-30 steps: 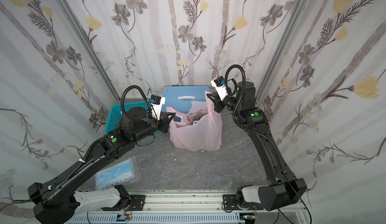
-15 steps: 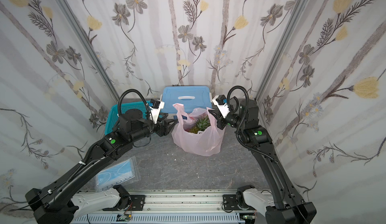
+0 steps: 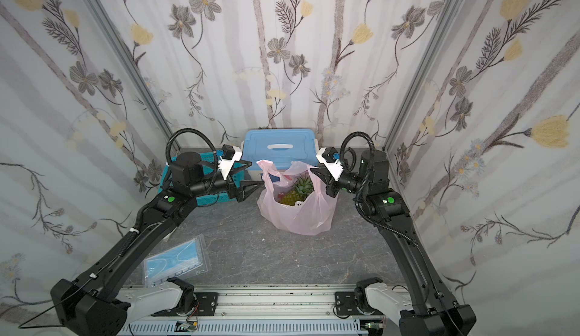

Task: Place the pineapple into a plastic bag & tie a knot
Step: Adjust the plastic bag at the center of the board, then cross the plastic bag at the center of the board.

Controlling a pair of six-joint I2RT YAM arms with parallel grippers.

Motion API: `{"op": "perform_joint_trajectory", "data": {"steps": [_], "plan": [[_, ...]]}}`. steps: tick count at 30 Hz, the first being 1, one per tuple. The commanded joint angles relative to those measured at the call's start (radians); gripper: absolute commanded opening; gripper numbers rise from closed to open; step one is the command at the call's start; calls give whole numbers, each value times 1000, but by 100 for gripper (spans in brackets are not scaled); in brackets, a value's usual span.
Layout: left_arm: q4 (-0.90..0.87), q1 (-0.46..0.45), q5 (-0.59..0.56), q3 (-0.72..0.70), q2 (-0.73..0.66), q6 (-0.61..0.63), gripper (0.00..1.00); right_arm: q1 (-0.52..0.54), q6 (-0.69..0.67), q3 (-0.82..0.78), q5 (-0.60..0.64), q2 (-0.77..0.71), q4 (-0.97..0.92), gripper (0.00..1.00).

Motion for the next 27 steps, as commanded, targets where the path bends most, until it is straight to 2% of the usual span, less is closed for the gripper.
{"op": "perform_joint_trajectory", "data": {"steps": [1,3,8,16,17,22,23,25,27], "plan": [[202,15,141,32,46,-38,100,2,-45,22,-65,19,27,0],[238,23,189,45,53,-81,100,1,-46,26,-71,25,28,0],[243,31,272,64,122,-79,100,2,-55,30,-87,29,22,0],[394,29,385,98,271,-212,100,2,-64,48,-105,44,9,0],[411,29,403,98,285,-229,98,2,-66,50,-105,45,8,0],[474,29,426,46,301,-263,77,1,-69,56,-102,47,8,0],[511,28,410,26,296,-278,68,2,-69,57,-105,48,8,0],[551,25,378,5,292,-296,43,2,-68,63,-107,50,5,0],[551,18,353,1,289,-296,26,2,-64,69,-112,51,4,0]]}}
